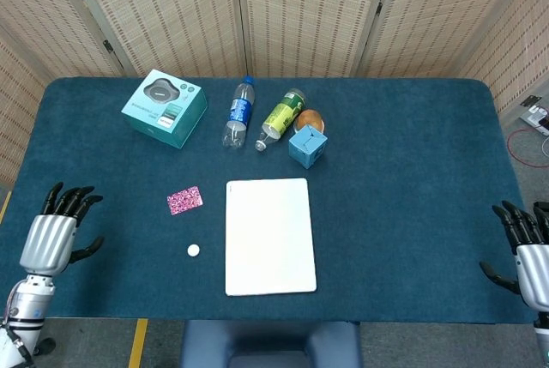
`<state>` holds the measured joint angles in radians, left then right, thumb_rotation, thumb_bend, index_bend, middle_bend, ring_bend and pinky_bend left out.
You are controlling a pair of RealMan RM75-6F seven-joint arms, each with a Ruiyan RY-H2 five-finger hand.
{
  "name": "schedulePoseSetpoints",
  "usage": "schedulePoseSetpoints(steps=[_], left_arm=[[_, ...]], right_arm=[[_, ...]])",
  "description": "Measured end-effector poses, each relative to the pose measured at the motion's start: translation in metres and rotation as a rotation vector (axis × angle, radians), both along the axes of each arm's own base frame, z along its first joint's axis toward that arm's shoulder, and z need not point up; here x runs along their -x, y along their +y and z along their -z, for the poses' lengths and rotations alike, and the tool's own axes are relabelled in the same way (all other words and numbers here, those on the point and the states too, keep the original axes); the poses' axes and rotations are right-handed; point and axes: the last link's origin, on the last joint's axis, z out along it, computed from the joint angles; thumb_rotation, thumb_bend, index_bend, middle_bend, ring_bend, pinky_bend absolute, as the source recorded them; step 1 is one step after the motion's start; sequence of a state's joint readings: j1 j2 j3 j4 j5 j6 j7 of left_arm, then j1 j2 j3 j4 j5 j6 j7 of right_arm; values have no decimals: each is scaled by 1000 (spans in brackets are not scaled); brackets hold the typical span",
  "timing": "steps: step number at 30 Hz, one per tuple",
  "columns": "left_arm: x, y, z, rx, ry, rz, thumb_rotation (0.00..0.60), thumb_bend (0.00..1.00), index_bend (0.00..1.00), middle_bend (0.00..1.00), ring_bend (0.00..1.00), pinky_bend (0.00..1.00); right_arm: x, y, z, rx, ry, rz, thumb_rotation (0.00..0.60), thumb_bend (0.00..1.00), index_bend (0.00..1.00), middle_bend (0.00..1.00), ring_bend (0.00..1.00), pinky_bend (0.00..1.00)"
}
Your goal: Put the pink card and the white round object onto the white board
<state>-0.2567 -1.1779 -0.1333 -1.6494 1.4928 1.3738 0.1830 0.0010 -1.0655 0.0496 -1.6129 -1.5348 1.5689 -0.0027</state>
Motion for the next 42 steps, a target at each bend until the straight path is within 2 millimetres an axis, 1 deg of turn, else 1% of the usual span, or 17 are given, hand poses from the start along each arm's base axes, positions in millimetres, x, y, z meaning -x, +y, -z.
schedulePoseSetpoints(steps=[7, 11, 13, 17, 22, 26, 31, 37, 42], left_arm=[[-25, 35, 18, 97, 31, 20, 600, 282, 270, 196, 172, 63], [-42, 59, 33, 154, 71, 18, 600, 271, 266, 195, 159, 53], [-47, 67, 40, 173, 86, 9, 600, 270, 255, 190, 151, 47], [-54, 88, 61, 224, 107, -32, 600, 270, 245, 184, 146, 46], [-59, 107, 84, 266, 115, -78, 600, 270, 245, 183, 143, 42], [-63, 115, 99, 291, 121, -111, 600, 271, 241, 169, 114, 8], [-68, 121, 115, 321, 133, -152, 600, 270, 219, 138, 70, 0], [-76, 123, 131, 354, 144, -181, 600, 270, 218, 136, 70, 0], [-78, 125, 141, 358, 155, -207, 600, 270, 228, 136, 79, 0]], right_arm=[[0, 1, -4, 8, 1, -4, 600, 207, 100, 115, 124, 0], [0, 1, -5, 6, 0, -4, 600, 206, 100, 115, 124, 0], [1, 2, -5, 2, -1, -1, 600, 207, 100, 115, 124, 0], [1, 2, -6, 0, 0, 4, 600, 206, 100, 115, 123, 0], [2, 2, -6, 0, -1, 7, 600, 207, 100, 115, 124, 0], [3, 1, -6, -3, -2, 10, 600, 207, 100, 115, 124, 0], [4, 0, -6, -4, -3, 12, 600, 207, 100, 115, 123, 0], [6, 1, -6, -4, -5, 21, 600, 207, 100, 115, 123, 0], [8, 1, -6, -5, -7, 26, 600, 207, 100, 115, 122, 0]])
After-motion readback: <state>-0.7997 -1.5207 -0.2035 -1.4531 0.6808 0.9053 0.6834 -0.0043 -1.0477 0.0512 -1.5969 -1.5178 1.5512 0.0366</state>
